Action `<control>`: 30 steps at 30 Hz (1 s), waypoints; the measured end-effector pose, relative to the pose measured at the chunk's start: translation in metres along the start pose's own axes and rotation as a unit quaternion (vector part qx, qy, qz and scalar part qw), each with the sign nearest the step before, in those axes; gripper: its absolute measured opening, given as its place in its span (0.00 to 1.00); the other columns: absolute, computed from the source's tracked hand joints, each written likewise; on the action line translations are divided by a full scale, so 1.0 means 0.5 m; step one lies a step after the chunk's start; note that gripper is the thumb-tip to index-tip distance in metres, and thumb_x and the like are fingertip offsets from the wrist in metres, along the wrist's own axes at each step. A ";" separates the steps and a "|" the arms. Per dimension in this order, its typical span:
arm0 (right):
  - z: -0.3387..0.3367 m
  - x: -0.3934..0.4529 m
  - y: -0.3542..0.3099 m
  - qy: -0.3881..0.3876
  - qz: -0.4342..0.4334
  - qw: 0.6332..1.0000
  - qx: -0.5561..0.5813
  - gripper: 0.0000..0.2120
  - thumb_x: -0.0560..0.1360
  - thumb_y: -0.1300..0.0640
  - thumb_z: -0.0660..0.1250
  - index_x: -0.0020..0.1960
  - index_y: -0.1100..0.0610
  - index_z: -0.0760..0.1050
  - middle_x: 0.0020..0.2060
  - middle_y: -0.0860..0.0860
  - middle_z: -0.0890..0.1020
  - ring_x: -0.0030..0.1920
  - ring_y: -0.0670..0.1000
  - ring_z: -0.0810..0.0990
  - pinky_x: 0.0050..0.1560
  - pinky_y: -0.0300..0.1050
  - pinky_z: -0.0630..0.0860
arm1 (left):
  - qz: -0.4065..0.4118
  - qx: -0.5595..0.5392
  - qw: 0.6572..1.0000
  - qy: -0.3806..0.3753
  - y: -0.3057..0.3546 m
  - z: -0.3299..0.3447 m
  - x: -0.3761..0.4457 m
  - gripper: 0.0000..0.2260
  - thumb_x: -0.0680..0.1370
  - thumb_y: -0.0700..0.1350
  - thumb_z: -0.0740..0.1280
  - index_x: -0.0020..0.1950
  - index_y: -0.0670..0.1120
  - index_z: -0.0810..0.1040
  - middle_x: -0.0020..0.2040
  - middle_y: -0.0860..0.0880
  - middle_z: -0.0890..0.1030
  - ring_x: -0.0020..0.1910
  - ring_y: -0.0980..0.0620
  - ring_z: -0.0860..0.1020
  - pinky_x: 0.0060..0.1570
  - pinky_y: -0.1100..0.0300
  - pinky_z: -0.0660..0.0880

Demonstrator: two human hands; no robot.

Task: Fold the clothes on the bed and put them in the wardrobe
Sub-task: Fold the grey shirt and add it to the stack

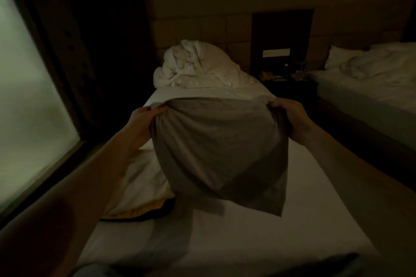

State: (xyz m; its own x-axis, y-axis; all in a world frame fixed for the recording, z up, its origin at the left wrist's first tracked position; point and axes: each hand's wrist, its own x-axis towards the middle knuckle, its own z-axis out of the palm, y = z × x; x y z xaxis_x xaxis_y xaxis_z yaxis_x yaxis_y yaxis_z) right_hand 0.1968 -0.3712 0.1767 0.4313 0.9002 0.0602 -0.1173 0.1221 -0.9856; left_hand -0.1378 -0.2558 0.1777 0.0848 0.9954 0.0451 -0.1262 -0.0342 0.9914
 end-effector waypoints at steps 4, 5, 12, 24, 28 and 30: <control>0.064 -0.018 -0.015 -0.053 0.012 0.999 0.002 0.05 0.75 0.58 0.66 0.42 0.56 0.80 0.44 0.53 0.82 0.46 0.53 0.81 0.42 0.46 0.74 | 0.012 -0.001 1.000 0.026 0.063 -0.063 -0.035 0.03 0.74 0.41 0.72 0.46 0.42 0.80 0.43 0.47 0.83 0.41 0.51 0.83 0.39 0.59 0.78; 0.086 -0.018 -0.010 -0.065 0.016 0.998 0.005 0.06 0.75 0.58 0.66 0.41 0.55 0.80 0.44 0.53 0.82 0.47 0.54 0.81 0.43 0.47 0.74 | 0.016 0.000 0.999 0.032 0.074 -0.082 -0.040 0.03 0.74 0.40 0.72 0.46 0.42 0.80 0.44 0.46 0.83 0.43 0.50 0.82 0.39 0.60 0.78; 0.266 0.011 0.063 -0.199 0.080 0.977 0.009 0.13 0.76 0.54 0.65 0.56 0.59 0.78 0.54 0.55 0.82 0.53 0.56 0.81 0.49 0.50 0.74 | 0.006 0.036 0.996 0.082 0.102 -0.288 -0.019 0.11 0.73 0.45 0.73 0.53 0.42 0.80 0.55 0.41 0.82 0.50 0.46 0.81 0.44 0.57 0.77; 0.532 0.200 0.306 -0.182 0.143 0.967 -0.106 0.08 0.74 0.59 0.72 0.52 0.59 0.80 0.46 0.55 0.81 0.47 0.53 0.79 0.41 0.46 0.76 | -0.125 0.134 0.976 0.116 -0.094 -0.512 0.173 0.16 0.68 0.46 0.76 0.50 0.37 0.81 0.48 0.38 0.84 0.45 0.44 0.84 0.42 0.55 0.80; 0.564 0.302 0.401 -0.168 0.156 0.961 -0.152 0.12 0.74 0.59 0.73 0.56 0.58 0.79 0.50 0.55 0.81 0.52 0.54 0.79 0.45 0.49 0.76 | -0.172 0.173 0.961 0.131 -0.192 -0.520 0.302 0.09 0.73 0.43 0.74 0.48 0.38 0.80 0.45 0.41 0.81 0.42 0.45 0.81 0.40 0.55 0.79; 0.569 0.340 0.440 -0.164 0.173 0.956 -0.169 0.09 0.73 0.60 0.73 0.53 0.58 0.79 0.48 0.54 0.81 0.50 0.53 0.78 0.46 0.48 0.75 | -0.192 0.192 0.953 0.137 -0.244 -0.513 0.347 0.08 0.74 0.43 0.74 0.48 0.39 0.80 0.45 0.41 0.81 0.41 0.45 0.80 0.38 0.56 0.78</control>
State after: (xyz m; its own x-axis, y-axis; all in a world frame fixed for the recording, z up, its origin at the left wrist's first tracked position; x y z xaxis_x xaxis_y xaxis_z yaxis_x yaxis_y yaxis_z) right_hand -0.0103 -0.0725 0.0149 0.1088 0.9516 -0.2875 0.1165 -0.2994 -0.9470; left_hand -0.3614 -0.0559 0.0333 -0.2154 0.9256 -0.3112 0.2378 0.3588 0.9026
